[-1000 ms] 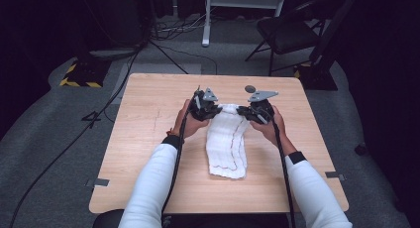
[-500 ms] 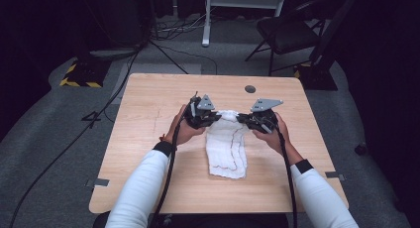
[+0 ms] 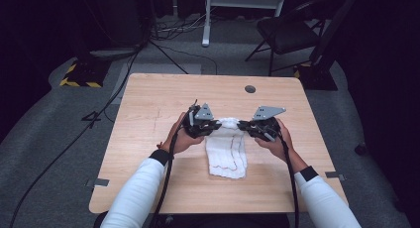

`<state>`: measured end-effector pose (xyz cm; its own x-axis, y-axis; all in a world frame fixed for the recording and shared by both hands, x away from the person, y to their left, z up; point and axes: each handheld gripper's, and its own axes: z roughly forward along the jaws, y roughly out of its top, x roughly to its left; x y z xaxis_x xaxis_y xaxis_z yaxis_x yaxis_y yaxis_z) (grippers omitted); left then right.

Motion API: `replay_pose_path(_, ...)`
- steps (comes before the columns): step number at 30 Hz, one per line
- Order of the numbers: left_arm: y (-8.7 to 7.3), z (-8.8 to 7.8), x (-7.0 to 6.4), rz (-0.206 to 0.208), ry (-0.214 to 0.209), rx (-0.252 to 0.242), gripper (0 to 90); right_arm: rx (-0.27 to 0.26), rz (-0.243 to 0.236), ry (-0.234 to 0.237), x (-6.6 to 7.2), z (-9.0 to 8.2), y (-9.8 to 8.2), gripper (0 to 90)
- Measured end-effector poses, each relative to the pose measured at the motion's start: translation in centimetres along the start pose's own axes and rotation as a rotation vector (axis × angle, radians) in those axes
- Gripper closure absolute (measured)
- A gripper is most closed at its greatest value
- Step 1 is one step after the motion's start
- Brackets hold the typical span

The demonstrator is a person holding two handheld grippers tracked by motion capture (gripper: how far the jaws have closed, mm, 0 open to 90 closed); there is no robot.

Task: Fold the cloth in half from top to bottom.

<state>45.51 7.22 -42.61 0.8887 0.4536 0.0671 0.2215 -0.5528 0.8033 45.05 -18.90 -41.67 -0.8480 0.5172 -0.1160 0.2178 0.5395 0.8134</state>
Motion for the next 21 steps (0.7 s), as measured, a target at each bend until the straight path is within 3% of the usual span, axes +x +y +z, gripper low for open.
replay_pose_path(4,-0.4,-0.2,-0.2,-0.014,-0.002,-0.012,83.9,-0.003,-0.005,0.012,0.5,0.0,-0.1,83.9)
replay_pose_path(13,-0.7,-0.6,-1.3,0.016,-0.017,-0.018,83.6,-0.005,-0.009,0.038,1.4,-0.6,-0.8,83.9)
replay_pose_path(21,-1.1,-0.6,-2.3,0.060,-0.029,0.026,83.2,0.017,-0.031,0.071,2.2,-1.0,-1.5,83.8)
